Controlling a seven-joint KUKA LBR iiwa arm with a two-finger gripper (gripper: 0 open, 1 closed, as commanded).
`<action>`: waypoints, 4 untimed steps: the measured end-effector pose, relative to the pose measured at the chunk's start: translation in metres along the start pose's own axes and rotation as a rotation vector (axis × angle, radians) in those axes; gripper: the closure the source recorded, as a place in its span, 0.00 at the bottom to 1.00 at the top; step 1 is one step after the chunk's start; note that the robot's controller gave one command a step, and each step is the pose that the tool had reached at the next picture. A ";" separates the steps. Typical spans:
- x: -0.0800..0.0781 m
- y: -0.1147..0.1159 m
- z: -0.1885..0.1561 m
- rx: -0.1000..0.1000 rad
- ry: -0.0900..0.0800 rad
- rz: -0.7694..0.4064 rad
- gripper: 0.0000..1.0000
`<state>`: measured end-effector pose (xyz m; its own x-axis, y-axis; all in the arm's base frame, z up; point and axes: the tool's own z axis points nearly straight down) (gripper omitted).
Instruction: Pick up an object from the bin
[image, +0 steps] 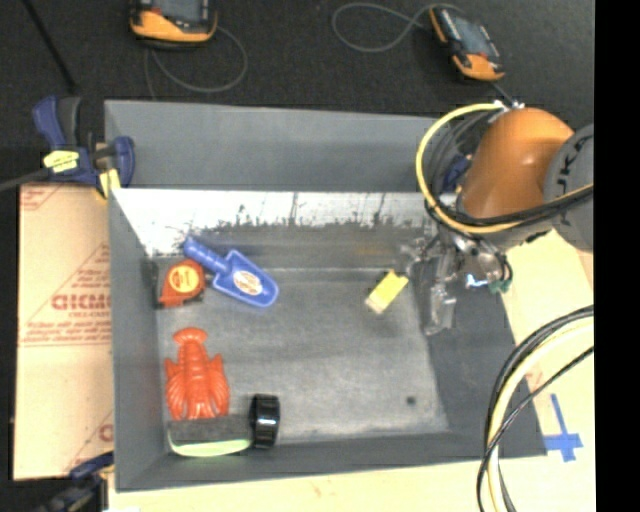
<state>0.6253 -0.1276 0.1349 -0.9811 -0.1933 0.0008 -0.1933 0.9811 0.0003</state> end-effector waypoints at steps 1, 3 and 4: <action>-0.021 -0.002 -0.015 0.005 -0.009 -0.191 0.00; -0.030 -0.009 0.060 0.009 -0.013 -0.443 1.00; -0.030 -0.008 0.060 0.008 -0.013 -0.442 1.00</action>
Offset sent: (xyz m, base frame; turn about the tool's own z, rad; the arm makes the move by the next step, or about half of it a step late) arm 0.0251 0.0001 -0.0649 -0.3796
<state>0.6565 -0.1300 0.0744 -0.8042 -0.5943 -0.0102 -0.5942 0.8042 -0.0103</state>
